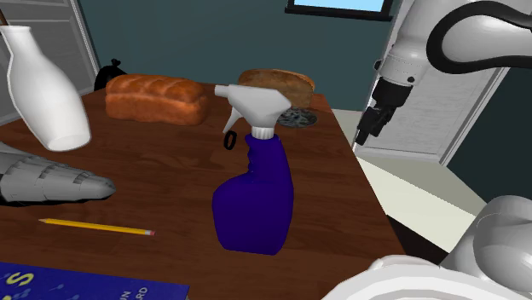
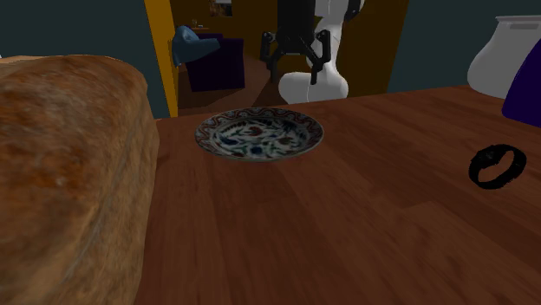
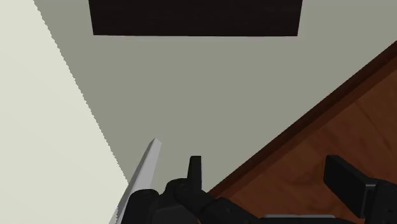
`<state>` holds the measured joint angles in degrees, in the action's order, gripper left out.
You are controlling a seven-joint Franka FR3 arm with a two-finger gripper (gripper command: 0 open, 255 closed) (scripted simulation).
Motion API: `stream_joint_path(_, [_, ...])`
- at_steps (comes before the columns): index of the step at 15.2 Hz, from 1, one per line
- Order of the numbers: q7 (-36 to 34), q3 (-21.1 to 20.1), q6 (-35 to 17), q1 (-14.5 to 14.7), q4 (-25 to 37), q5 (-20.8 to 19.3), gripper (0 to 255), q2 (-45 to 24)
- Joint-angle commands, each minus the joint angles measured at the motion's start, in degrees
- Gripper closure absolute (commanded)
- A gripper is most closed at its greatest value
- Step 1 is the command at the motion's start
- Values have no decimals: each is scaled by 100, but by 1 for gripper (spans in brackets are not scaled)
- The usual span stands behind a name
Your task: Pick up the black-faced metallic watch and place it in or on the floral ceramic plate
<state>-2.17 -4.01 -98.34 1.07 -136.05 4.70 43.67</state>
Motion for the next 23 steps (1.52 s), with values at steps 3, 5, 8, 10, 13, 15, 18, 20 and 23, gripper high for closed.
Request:
stream_joint_path(3, [-127,-171,-156,73,213,88,0,-319])
stream_joint_path(5, [-253,-340,-298,137,449,155,0,-645])
stream_joint_path(8, [-443,-590,-482,212,843,216,0,-1144])
stream_joint_path(10, [-574,-757,-585,253,1133,229,0,-1484])
stream_joint_path(13, [-781,-1003,-707,305,1610,202,0,-2005])
stream_joint_path(15, [-928,-1166,-766,337,1957,150,0,-2363])
stream_joint_path(18, [-1163,-1407,-817,390,2523,19,0,-2918])
stream_joint_path(20, [-1331,-1563,-823,436,2935,-107,0,-3303])
stream_joint_path(23, [-1595,-1787,-784,532,3613,-355,0,-3912])
